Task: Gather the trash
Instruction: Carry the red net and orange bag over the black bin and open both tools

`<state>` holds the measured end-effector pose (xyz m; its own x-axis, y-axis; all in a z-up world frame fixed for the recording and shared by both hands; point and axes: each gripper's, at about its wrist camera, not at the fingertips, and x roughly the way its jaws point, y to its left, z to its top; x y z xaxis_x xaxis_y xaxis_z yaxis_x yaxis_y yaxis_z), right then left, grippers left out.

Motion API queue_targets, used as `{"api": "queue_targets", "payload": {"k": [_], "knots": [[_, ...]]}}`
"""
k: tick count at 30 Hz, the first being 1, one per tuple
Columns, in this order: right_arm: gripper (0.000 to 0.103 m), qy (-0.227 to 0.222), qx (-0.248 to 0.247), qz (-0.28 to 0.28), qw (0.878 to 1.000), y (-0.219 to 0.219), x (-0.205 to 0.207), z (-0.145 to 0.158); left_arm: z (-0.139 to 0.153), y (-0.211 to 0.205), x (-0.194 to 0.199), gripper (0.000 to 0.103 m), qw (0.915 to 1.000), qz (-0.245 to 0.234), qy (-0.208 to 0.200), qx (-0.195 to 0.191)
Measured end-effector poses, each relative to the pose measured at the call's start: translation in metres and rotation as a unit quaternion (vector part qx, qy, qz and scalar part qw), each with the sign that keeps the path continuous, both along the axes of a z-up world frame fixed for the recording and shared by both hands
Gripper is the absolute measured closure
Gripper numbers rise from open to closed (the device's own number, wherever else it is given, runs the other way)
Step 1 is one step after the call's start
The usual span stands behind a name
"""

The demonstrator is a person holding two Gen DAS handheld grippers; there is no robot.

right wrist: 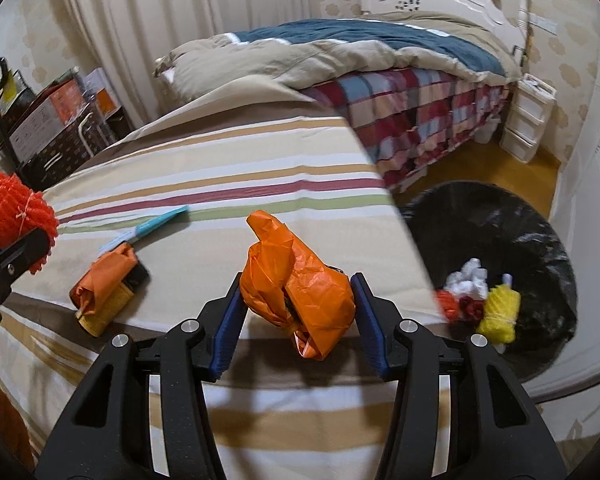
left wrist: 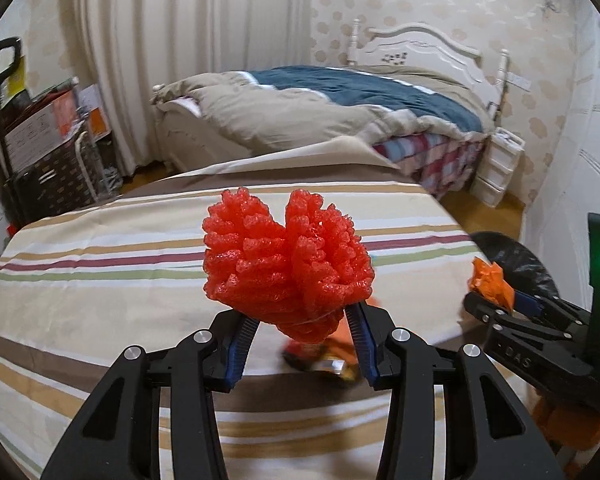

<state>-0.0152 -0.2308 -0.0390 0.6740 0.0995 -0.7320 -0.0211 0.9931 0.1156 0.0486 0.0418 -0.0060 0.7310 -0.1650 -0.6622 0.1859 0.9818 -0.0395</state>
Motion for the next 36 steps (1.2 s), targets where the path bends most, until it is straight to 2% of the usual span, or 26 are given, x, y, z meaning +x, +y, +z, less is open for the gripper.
{"api": "queue_targets", "payload": {"k": [8, 17, 26, 36], "knots": [[0.053, -0.017, -0.006, -0.068, 0.998, -0.055, -0.018, 0.012, -0.004, -0.059, 0.001, 0.059, 0.998, -0.064, 0.004, 0.002], [0.053, -0.032, -0.021, -0.144, 0.989, -0.122, -0.027, 0.016, -0.018, -0.128, 0.007, 0.059, 0.992, -0.125, 0.018, 0.006], [0.053, -0.024, -0.009, -0.178, 0.984, -0.168, -0.024, 0.005, -0.029, -0.194, 0.018, 0.059, 0.9849, -0.17, 0.025, 0.022], [0.053, -0.019, -0.002, -0.19, 0.982, -0.197, -0.008, -0.001, -0.044, -0.239, 0.036, 0.059, 0.9828, -0.176, 0.038, 0.042]]}}
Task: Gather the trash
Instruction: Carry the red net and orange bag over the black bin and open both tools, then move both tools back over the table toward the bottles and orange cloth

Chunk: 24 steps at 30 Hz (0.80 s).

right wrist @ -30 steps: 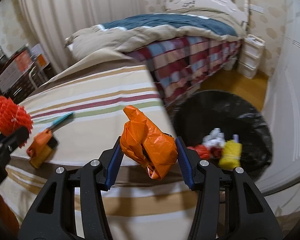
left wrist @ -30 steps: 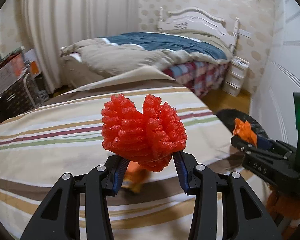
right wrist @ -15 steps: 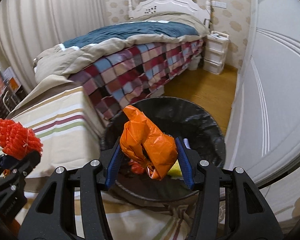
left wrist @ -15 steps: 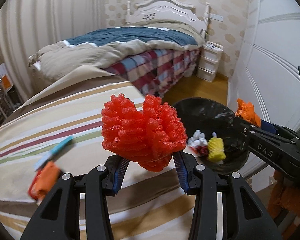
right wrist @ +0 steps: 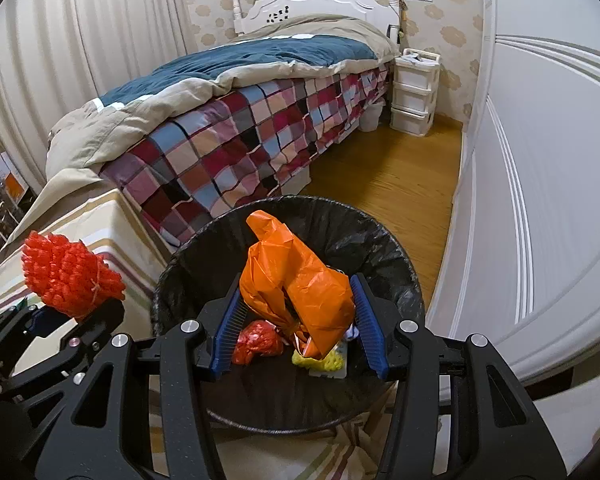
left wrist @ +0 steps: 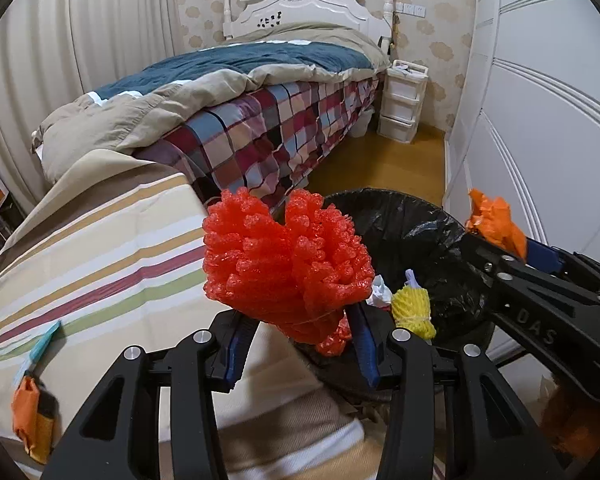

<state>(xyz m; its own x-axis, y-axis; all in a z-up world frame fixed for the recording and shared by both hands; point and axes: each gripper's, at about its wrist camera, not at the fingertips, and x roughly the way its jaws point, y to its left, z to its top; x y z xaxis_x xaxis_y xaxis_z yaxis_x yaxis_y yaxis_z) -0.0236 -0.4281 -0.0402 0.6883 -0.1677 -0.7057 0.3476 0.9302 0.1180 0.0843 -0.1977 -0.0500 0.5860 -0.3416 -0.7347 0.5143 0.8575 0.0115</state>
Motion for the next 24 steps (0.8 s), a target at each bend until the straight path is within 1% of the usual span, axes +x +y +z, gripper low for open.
{"api": "queue_targets", "payload": {"k": [7, 9, 10, 11, 13, 14, 19, 21, 23, 24], "knots": [[0.052, 0.003, 0.002, -0.007, 1.0, -0.012, 0.009, -0.004, -0.005, -0.016, 0.012, 0.058, 0.9999, -0.001, -0.005, 0.013], [0.051, 0.005, 0.004, -0.008, 1.0, -0.015, 0.01, -0.006, -0.007, -0.017, 0.015, 0.055, 0.9999, -0.001, 0.001, 0.014], [0.051, 0.004, 0.005, -0.011, 1.0, -0.016, 0.009, -0.006, -0.008, -0.016, 0.017, 0.05, 0.9999, 0.002, 0.006, 0.014], [0.049, 0.004, 0.005, -0.013, 1.0, -0.017, 0.009, -0.007, -0.008, -0.015, 0.018, 0.041, 0.9999, 0.004, 0.008, 0.013], [0.041, 0.003, 0.004, -0.017, 1.0, -0.018, 0.009, -0.006, -0.006, -0.01, 0.017, 0.033, 0.9999, 0.013, 0.007, 0.001], [0.041, 0.001, 0.002, -0.019, 1.0, -0.018, 0.008, -0.006, -0.005, -0.009, 0.017, 0.029, 0.9999, 0.015, 0.006, 0.0], [0.04, -0.001, -0.002, -0.024, 1.0, -0.018, 0.005, -0.004, -0.003, -0.002, 0.015, 0.024, 0.9997, 0.025, -0.004, 0.002], [0.038, -0.002, -0.003, -0.025, 1.0, -0.016, 0.002, -0.002, -0.001, 0.002, 0.013, 0.023, 0.9995, 0.03, -0.008, 0.002], [0.034, -0.004, -0.004, -0.026, 1.0, -0.014, -0.001, 0.0, 0.001, 0.007, 0.011, 0.022, 0.9993, 0.035, -0.011, 0.002], [0.033, -0.004, -0.002, -0.027, 1.0, -0.012, -0.003, 0.001, 0.002, 0.011, 0.008, 0.022, 0.9992, 0.037, -0.015, 0.003]]}}
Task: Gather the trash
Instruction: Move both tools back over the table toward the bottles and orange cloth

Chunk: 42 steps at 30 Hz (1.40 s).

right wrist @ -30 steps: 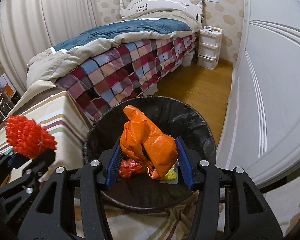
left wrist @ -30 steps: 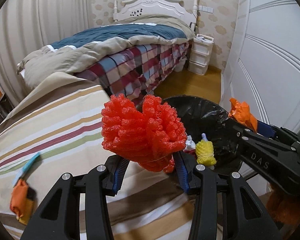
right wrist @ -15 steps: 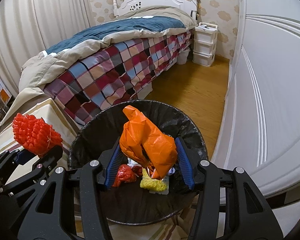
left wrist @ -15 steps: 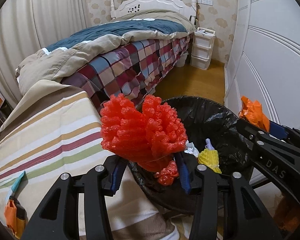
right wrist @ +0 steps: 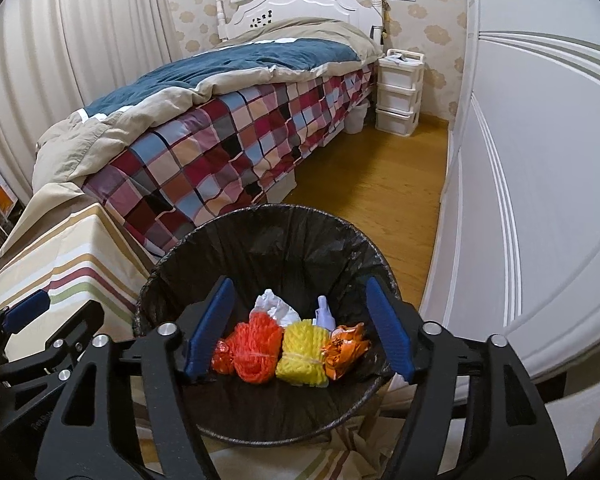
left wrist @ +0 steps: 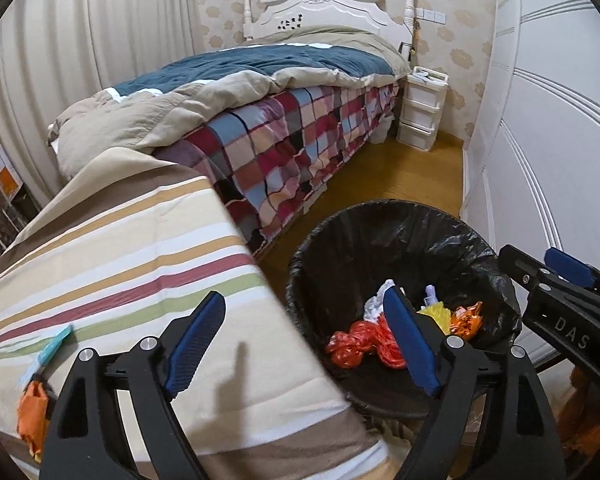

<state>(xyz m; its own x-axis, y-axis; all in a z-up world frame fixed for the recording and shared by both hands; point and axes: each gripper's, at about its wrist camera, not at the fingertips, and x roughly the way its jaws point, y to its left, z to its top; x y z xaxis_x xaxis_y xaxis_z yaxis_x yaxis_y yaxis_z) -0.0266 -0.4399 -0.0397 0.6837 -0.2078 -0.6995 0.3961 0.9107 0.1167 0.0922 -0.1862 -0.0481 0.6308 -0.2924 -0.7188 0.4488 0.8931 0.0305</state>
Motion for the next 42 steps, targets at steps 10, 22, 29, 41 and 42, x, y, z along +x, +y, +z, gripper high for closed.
{"api": "queue_targets", "payload": {"k": [10, 22, 29, 41, 42], "knots": [[0.031, 0.0, 0.007, 0.055, 0.998, 0.061, -0.025, 0.001, 0.006, 0.062, -0.03, 0.022, 0.9993, 0.037, -0.005, -0.004], [0.031, 0.017, -0.004, 0.129, 0.991, 0.137, -0.033, -0.006, 0.01, 0.146, -0.057, 0.022, 0.9942, 0.107, -0.009, -0.009], [0.031, 0.018, 0.002, 0.166, 0.986, 0.172, -0.026, -0.003, 0.014, 0.193, -0.057, 0.022, 0.9884, 0.151, -0.007, -0.02], [0.031, -0.002, -0.002, 0.252, 0.968, 0.248, -0.006, 0.02, 0.018, 0.267, -0.063, 0.022, 0.975, 0.22, -0.013, -0.025], [0.031, -0.004, -0.002, 0.259, 0.966, 0.255, -0.004, 0.023, 0.017, 0.272, -0.063, 0.022, 0.9738, 0.226, -0.014, -0.024]]}}
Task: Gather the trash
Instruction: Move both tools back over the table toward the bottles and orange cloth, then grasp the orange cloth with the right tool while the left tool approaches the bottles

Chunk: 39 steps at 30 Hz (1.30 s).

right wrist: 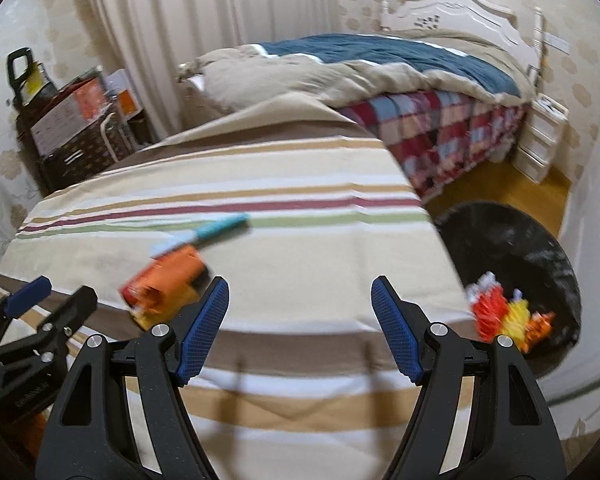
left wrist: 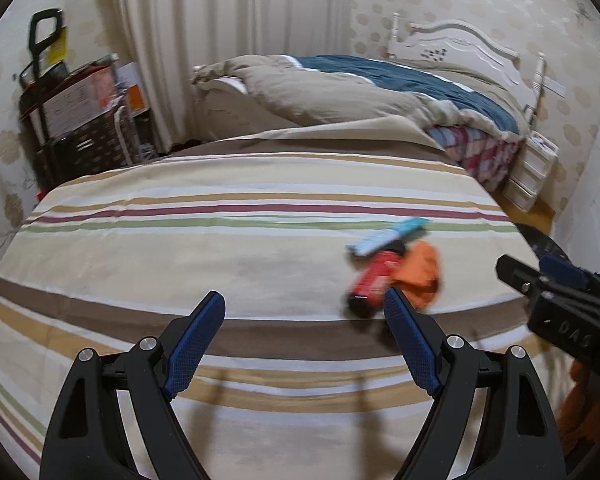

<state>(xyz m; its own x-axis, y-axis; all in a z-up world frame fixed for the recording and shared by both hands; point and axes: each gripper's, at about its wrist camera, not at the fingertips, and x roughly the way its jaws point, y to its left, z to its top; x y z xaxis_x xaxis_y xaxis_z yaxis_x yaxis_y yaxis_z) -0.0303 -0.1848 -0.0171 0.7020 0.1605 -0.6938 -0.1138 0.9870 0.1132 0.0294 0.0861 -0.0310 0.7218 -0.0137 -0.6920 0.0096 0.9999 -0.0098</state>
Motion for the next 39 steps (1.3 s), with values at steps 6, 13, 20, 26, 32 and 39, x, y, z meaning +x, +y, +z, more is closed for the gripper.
{"api": "queue_targets", "payload": {"k": [6, 13, 20, 26, 32, 39], "knots": [[0.031, 0.004, 0.003, 0.04, 0.999, 0.039, 0.011, 0.002, -0.008, 0.033, 0.004, 0.022, 0.9992, 0.037, 0.011, -0.008], [0.029, 0.024, -0.005, 0.05, 0.998, 0.056, 0.016, -0.012, -0.014, 0.043, 0.002, 0.022, 0.9988, 0.042, 0.017, -0.015], [0.028, 0.032, -0.017, 0.02, 0.999, 0.033, 0.011, -0.018, -0.019, 0.041, 0.005, 0.022, 0.9989, 0.035, 0.024, -0.021], [0.028, 0.047, -0.019, 0.011, 0.999, 0.026, 0.008, -0.029, -0.019, 0.038, 0.007, 0.022, 0.999, 0.03, 0.026, -0.02], [0.028, 0.029, -0.008, 0.013, 0.999, 0.031, 0.009, -0.017, -0.02, 0.039, 0.007, 0.022, 0.9988, 0.033, 0.028, -0.022], [0.028, 0.026, -0.009, 0.031, 0.999, 0.05, 0.018, -0.015, -0.02, 0.041, 0.007, 0.022, 0.9988, 0.032, 0.03, -0.024]]}}
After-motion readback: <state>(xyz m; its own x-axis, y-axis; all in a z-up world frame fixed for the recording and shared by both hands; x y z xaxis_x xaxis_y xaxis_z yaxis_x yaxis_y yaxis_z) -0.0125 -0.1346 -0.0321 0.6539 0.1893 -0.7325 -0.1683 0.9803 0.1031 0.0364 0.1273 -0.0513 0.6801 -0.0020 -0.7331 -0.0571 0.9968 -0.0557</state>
